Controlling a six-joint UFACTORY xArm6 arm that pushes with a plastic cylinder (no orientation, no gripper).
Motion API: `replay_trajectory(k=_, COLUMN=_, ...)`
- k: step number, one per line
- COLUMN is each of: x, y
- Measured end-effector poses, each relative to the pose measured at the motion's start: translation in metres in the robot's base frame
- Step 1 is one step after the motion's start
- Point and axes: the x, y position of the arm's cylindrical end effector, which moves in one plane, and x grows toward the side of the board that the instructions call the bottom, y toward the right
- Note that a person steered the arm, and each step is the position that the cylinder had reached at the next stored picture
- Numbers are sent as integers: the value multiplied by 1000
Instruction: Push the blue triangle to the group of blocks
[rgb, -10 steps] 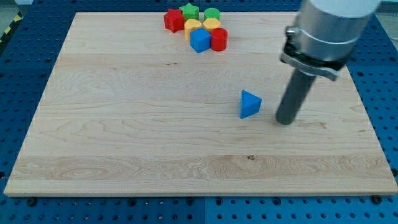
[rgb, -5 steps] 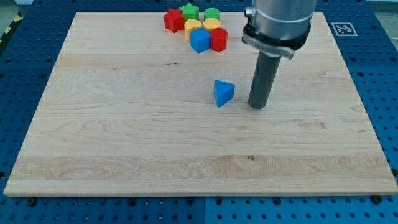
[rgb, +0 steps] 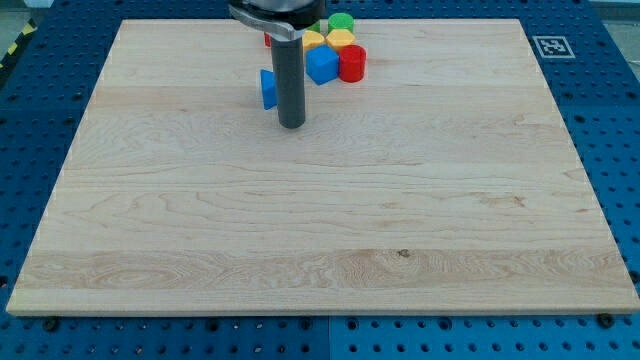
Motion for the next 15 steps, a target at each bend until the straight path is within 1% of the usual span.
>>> replay_trajectory(k=1, x=-30, y=-15)
replay_trajectory(k=2, x=-69, y=-17)
replay_trajectory(k=3, x=-84, y=-18)
replay_trajectory(k=4, x=-60, y=-22)
replay_trajectory(k=5, x=-51, y=-48)
replay_trajectory(k=6, x=-52, y=-94)
replay_trajectory(k=7, x=-71, y=-97)
replay_trajectory(k=10, x=-104, y=-72)
replay_trajectory(k=11, x=-101, y=-64)
replay_trajectory(k=12, x=-82, y=-65)
replay_trajectory(k=14, x=-87, y=11)
replay_trajectory(k=15, x=-82, y=10)
